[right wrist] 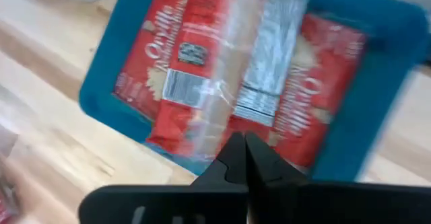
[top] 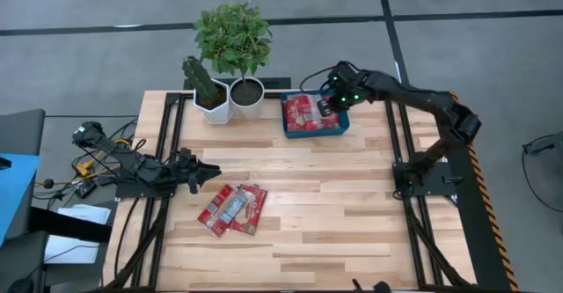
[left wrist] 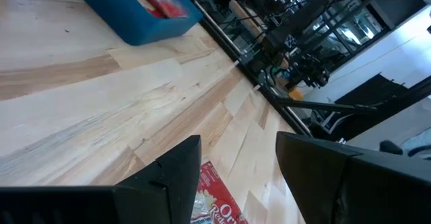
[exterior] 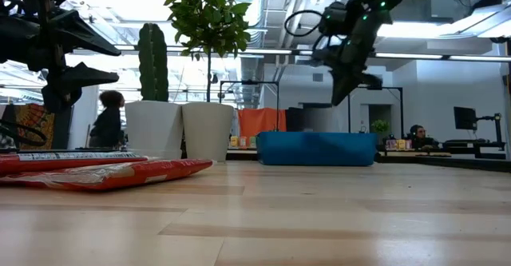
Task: Sort popcorn bags into baskets
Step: Adjust the red popcorn bag into the blue container
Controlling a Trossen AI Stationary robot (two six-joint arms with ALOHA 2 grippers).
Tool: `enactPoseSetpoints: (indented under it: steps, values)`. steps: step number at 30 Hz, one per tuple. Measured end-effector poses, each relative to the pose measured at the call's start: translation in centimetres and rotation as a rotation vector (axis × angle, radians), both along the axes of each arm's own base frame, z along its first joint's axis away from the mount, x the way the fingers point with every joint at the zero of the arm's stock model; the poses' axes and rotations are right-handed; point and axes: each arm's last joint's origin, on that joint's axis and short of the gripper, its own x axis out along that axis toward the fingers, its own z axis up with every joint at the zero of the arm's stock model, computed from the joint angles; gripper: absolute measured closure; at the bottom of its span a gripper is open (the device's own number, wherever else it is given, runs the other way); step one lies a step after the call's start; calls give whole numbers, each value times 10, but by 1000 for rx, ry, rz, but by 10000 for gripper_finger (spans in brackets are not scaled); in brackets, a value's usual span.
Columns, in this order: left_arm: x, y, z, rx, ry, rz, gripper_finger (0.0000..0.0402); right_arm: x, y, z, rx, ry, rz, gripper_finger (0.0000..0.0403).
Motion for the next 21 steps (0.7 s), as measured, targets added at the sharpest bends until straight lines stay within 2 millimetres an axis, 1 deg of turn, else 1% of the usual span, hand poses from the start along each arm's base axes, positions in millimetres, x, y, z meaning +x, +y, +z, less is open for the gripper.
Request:
enactPoseSetpoints:
  steps: [3,7,9,11,14,17,19,21]
  values:
    - [0,0,0,0,0,0,219,-12,4,11,-33,29,-35,402]
    - [0,0,0,0,0,0,219,-18,7,22,-74,11,-36,401]
    - [0,0,0,1,0,0,219,-17,7,26,-95,-21,-29,390]
    - [0,0,0,4,1,0,219,-14,8,25,-102,-34,-21,366]
    - [0,0,0,14,3,0,219,0,6,15,-95,-41,-16,321]
    - [0,0,0,15,3,1,219,19,2,0,-90,-64,-13,282]
    - [0,0,0,9,2,2,219,34,2,-11,-93,-89,13,264]
    - [0,0,0,-1,0,4,219,49,2,-20,-85,-139,41,255]
